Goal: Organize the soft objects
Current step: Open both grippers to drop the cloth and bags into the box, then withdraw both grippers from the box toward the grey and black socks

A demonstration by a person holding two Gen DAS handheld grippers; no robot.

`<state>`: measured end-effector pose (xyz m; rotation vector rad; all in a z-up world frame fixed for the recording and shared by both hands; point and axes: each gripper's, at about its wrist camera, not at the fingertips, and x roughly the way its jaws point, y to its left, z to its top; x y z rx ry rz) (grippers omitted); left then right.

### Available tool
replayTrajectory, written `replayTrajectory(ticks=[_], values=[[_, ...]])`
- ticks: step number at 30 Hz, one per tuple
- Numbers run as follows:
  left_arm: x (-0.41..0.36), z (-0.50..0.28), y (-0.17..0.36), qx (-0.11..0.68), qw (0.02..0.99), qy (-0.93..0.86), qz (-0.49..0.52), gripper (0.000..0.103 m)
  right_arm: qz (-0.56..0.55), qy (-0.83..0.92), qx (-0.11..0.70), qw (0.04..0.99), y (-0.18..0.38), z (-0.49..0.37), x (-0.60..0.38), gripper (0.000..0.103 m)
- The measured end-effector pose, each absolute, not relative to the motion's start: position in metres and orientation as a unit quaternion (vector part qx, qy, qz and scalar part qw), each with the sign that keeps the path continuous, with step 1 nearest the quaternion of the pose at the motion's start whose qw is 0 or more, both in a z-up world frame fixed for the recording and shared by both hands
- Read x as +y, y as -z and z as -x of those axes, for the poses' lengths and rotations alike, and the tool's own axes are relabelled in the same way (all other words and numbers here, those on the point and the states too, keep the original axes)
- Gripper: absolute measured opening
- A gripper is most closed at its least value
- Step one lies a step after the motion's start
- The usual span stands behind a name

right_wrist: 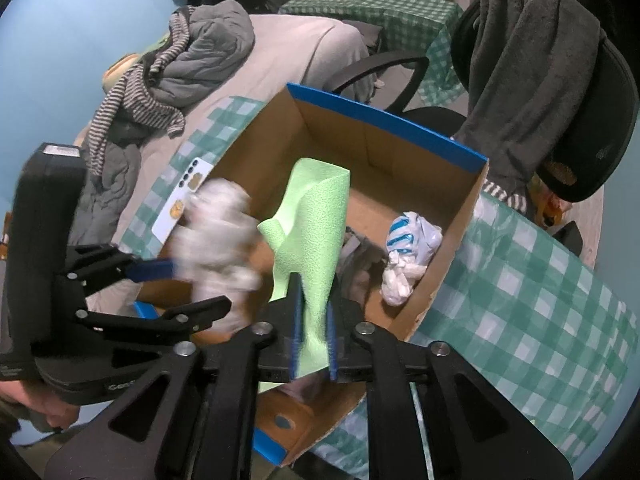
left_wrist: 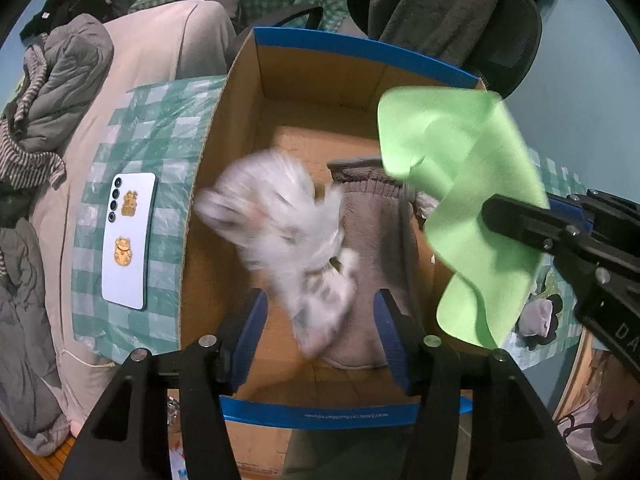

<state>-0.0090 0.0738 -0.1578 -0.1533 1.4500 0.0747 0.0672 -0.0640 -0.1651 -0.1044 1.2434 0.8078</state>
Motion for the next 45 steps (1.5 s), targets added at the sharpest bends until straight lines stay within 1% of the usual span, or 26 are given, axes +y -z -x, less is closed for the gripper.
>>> replayTrajectory(ticks=[2,4,6,8,12,14,22,26,35,45], values=[[0.074,0.008,0.158,0.665,0.743,-0.032,0.069,0.057,0.044,-0.362,0.565,0.74,0.165,-0.068,-0.066,0.033],[0.075,0.008,0.157,0.666,0.742,-0.033,0.068,0.057,0.038,-0.358,0.566,0.741,0.165,-0.068,-0.069,0.038],[0.075,0.009,0.156,0.665,0.743,-0.034,0.069,0.057,0.034,-0.353,0.564,0.745,0.162,-0.069,-0.073,0.046],[0.075,0.009,0.153,0.664,0.743,-0.035,0.07,0.058,0.031,-0.35,0.562,0.748,0.16,-0.069,-0.075,0.049],[0.073,0.012,0.146,0.656,0.75,-0.034,0.071,0.066,0.025,-0.343,0.562,0.753,0.155,-0.07,-0.083,0.053],[0.071,0.013,0.143,0.654,0.752,-0.032,0.071,0.066,0.021,-0.34,0.561,0.754,0.154,-0.07,-0.088,0.055],[0.06,0.014,0.131,0.646,0.76,-0.024,0.068,0.066,0.012,-0.322,0.559,0.764,0.147,-0.07,-0.106,0.057],[0.056,0.013,0.125,0.642,0.763,-0.02,0.072,0.066,0.013,-0.312,0.558,0.769,0.143,-0.068,-0.116,0.06],[0.035,0.009,0.113,0.637,0.768,-0.001,0.064,0.066,0.005,-0.289,0.558,0.778,0.139,-0.065,-0.143,0.06],[0.0,0.004,0.112,0.64,0.766,0.032,0.042,0.066,-0.01,-0.261,0.562,0.785,0.137,-0.062,-0.175,0.061]])
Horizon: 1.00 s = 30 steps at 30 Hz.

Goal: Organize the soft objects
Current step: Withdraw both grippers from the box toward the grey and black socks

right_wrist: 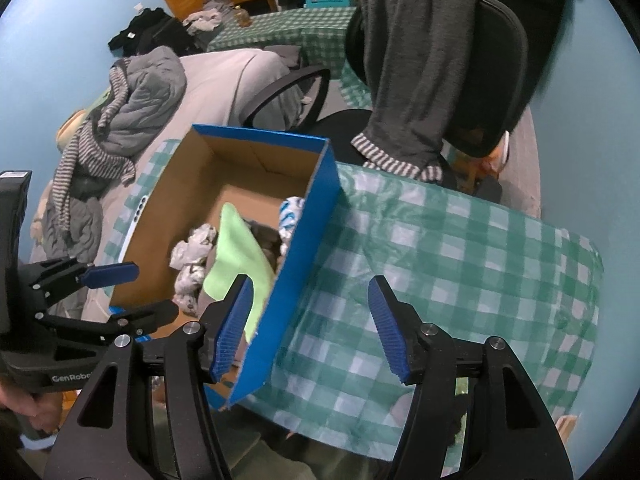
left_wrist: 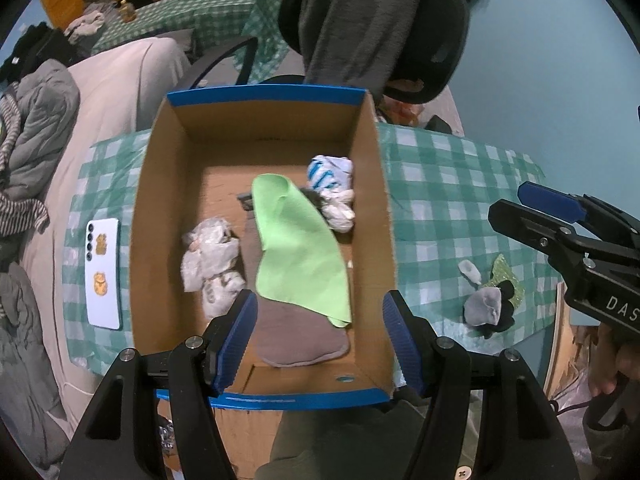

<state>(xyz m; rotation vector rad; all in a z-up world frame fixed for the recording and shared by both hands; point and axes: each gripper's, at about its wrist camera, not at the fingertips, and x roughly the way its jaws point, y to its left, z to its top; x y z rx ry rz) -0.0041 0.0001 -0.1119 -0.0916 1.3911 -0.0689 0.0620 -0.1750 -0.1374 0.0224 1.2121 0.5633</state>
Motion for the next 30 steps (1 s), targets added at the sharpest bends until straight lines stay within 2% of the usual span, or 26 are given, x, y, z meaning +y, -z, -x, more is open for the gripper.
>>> replayTrajectory(ticks=[30], values=[[-0.127,-0.008,0.134,0.662,0.734,0.146,-0.044,0.069,-0.077,-0.141,0.597,0.786,0.175,-0.02,-0.309,0.061]])
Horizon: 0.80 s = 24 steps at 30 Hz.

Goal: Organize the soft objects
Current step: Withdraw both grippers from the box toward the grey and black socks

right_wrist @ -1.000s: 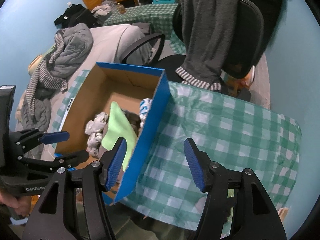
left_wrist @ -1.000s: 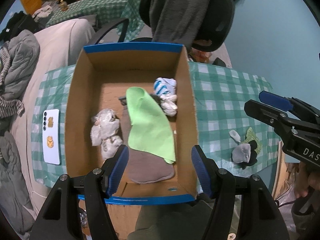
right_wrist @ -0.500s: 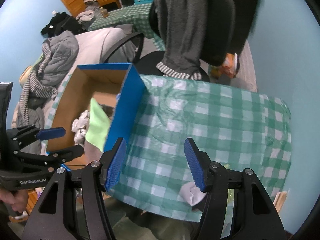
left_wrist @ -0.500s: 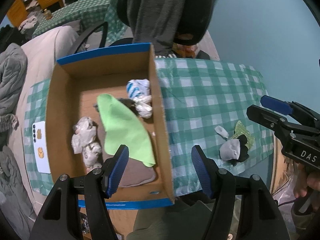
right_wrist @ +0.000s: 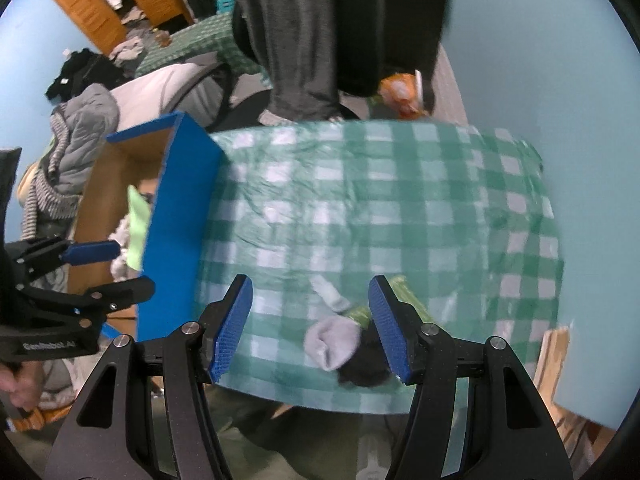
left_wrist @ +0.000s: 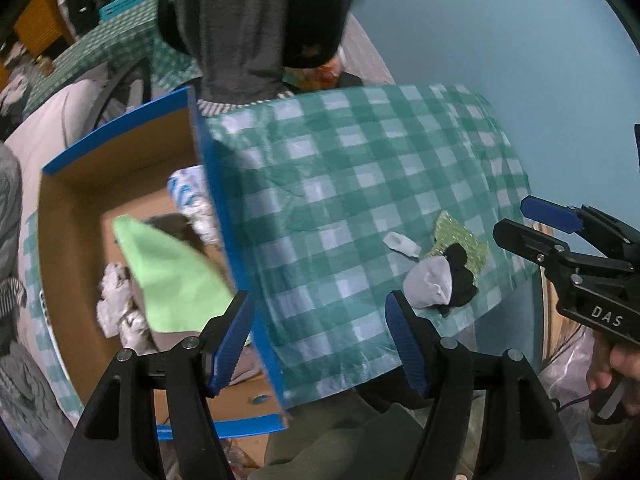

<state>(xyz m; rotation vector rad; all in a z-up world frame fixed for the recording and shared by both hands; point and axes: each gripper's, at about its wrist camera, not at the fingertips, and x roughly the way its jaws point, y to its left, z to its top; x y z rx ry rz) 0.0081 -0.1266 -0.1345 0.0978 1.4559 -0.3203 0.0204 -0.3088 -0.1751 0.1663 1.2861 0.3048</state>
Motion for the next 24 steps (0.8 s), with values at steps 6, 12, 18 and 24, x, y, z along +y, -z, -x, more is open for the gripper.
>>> replayTrajectory(ticks=[6,12,18,24], values=[[-0.157,-0.006,0.148,0.672,0.716,0.174,-0.071,0.069,-0.093,-0.114,0.612,0.777,0.198,-0.004,-0.336,0.061],[-0.18,-0.003,0.163,0.681,0.701,0.193,-0.087,0.069,-0.108,-0.095,0.624,0.768,0.217,0.012,-0.357,0.061],[-0.201,0.0,0.178,0.687,0.688,0.209,-0.106,0.075,-0.119,-0.086,0.633,0.76,0.236,0.023,-0.37,0.061],[-0.219,0.004,0.194,0.696,0.671,0.231,-0.107,0.076,-0.128,-0.085,0.644,0.749,0.258,0.029,-0.375,0.061]])
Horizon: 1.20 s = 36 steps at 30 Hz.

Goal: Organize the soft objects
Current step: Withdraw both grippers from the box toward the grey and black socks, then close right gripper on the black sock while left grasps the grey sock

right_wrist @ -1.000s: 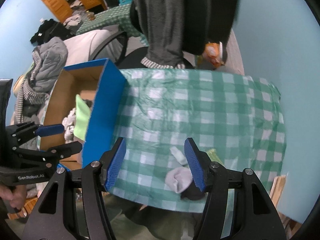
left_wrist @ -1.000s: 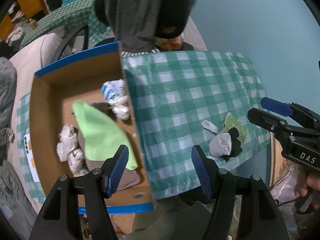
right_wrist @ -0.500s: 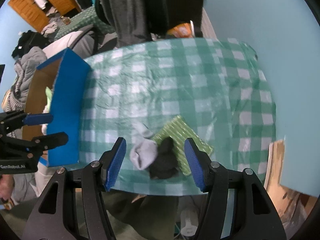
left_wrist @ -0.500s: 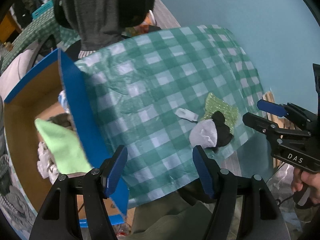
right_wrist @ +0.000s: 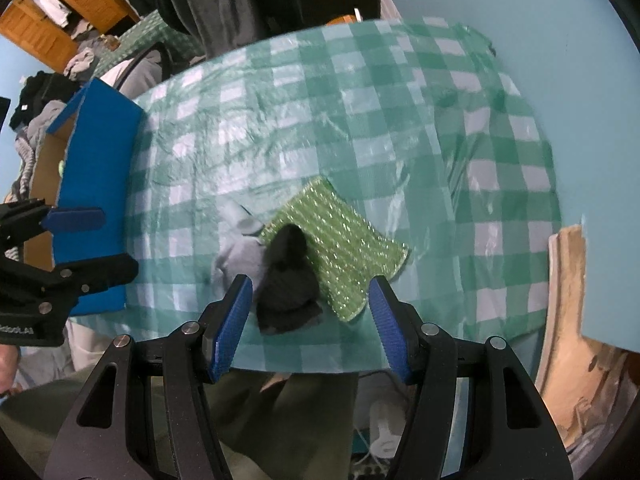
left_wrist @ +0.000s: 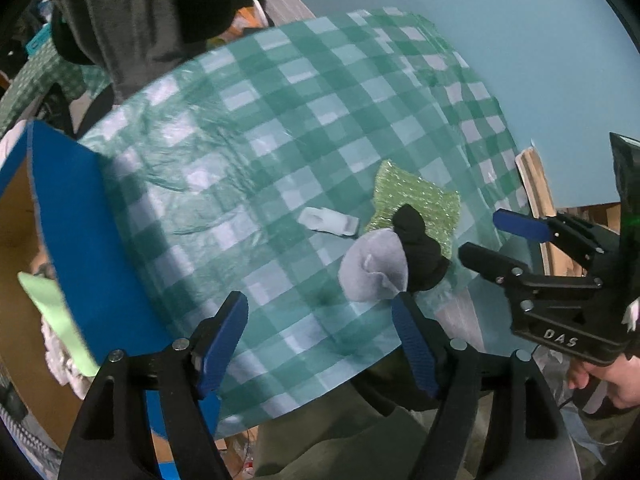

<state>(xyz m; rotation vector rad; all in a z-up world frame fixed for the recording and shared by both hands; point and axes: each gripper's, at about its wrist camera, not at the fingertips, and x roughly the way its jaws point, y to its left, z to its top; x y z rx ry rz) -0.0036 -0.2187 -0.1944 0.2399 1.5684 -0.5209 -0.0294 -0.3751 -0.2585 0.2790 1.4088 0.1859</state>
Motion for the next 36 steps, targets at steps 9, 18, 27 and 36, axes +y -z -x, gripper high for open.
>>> replayTrajectory(ticks=[9,18,27,36], values=[[-0.242,0.01,0.221,0.706,0.653,0.25,-0.115,0.079,-0.138,-0.084,0.657,0.737,0.283,0.034,-0.381,0.061],[-0.26,0.016,0.242,0.719,0.633,0.261,-0.119,0.079,-0.145,-0.075,0.666,0.728,0.294,0.043,-0.391,0.061],[-0.269,0.014,0.271,0.732,0.624,0.25,-0.113,0.079,-0.139,-0.075,0.672,0.724,0.299,0.043,-0.392,0.061],[-0.266,0.012,0.281,0.735,0.62,0.257,-0.097,0.033,-0.131,-0.083,0.671,0.725,0.297,0.04,-0.383,0.061]])
